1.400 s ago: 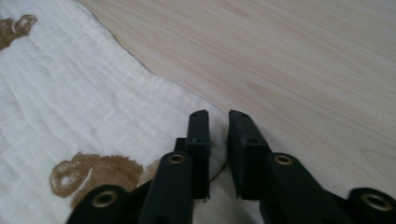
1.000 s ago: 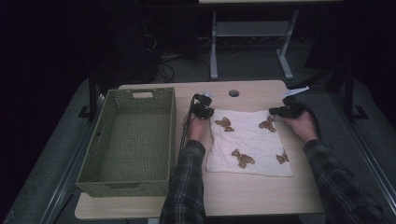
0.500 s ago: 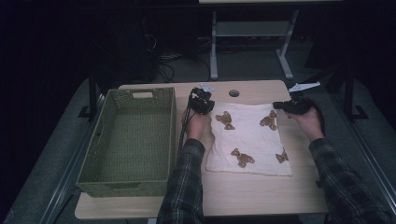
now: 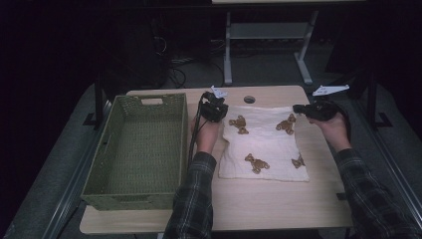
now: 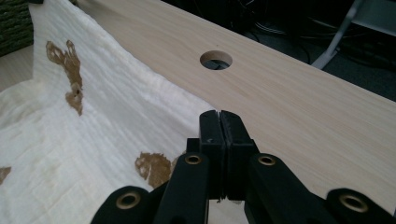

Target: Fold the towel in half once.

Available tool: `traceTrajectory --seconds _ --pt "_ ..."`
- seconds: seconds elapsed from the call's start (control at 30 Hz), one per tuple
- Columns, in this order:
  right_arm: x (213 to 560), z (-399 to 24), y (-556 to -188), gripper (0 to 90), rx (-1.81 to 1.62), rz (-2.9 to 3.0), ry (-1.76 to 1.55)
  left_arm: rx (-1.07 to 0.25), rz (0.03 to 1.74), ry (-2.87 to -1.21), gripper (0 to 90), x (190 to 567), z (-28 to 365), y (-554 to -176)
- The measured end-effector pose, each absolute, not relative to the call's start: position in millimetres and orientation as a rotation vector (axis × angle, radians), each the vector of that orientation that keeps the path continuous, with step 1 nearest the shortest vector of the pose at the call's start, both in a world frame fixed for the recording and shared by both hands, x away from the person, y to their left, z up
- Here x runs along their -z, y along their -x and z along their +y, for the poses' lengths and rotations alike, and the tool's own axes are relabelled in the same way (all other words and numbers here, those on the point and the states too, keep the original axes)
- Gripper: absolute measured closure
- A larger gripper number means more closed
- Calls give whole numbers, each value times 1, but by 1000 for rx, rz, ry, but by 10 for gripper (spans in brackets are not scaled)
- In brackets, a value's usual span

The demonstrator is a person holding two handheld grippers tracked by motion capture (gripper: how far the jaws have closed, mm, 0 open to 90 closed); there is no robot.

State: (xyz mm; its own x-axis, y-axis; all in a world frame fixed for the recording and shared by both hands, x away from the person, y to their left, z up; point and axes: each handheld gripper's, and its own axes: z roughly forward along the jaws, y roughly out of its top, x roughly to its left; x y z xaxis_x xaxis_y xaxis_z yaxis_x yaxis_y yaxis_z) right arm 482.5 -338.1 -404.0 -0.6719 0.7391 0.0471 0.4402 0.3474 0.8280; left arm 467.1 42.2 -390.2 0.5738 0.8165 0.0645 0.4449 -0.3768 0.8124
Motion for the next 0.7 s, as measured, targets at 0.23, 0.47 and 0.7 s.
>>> traceTrajectory --seconds 0.23,0.47,0.7 --pt "408 -344 -464 887 -1241 2279 -1036 -610 962 -2005 864 389 40 -440" --pt "409 -346 -435 887 -1234 2289 -994 -632 935 -2012 865 385 37 -411" --pt "410 -346 -408 887 -1264 2285 -971 -623 955 -2006 864 393 41 -390"
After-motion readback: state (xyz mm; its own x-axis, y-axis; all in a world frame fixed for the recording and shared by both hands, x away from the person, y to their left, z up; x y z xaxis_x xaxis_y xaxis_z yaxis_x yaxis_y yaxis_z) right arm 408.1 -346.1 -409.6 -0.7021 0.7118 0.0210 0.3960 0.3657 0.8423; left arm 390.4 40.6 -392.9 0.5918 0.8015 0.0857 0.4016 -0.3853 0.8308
